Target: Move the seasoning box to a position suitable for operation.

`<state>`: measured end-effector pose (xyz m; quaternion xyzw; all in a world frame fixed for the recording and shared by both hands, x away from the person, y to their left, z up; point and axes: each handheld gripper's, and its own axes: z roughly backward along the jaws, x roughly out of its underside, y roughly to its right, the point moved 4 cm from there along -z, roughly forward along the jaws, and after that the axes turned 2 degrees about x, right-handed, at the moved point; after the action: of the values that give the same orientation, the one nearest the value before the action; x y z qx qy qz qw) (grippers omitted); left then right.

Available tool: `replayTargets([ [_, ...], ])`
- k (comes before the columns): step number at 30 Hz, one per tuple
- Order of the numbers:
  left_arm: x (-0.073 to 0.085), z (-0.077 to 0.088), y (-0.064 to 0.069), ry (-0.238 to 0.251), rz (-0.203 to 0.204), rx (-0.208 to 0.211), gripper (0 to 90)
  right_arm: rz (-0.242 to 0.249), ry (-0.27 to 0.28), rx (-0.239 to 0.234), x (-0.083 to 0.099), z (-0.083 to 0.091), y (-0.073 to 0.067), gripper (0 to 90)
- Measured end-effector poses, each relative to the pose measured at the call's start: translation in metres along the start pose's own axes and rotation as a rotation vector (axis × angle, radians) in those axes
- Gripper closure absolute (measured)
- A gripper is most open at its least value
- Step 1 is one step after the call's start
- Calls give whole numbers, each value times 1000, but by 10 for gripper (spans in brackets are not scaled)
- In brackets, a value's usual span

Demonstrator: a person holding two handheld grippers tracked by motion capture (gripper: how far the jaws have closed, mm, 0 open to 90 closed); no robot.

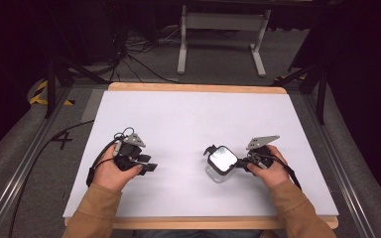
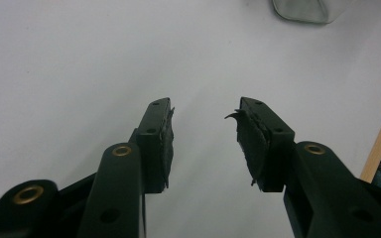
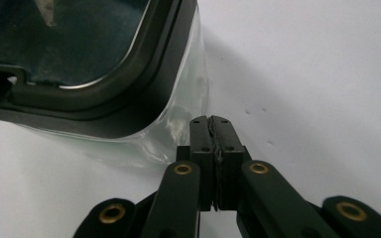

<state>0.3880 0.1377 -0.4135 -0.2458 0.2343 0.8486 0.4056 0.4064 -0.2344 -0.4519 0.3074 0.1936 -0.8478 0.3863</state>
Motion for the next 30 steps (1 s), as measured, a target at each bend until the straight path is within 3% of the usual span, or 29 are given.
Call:
replayTargets([
  [18, -15, -9, 4, 1, -28, 33, 585, 57, -69, -54, 9, 0, -31, 894],
  [30, -23, -13, 6, 7, -48, 49, 589, 55, -78, -82, 14, -2, -38, 879],
])
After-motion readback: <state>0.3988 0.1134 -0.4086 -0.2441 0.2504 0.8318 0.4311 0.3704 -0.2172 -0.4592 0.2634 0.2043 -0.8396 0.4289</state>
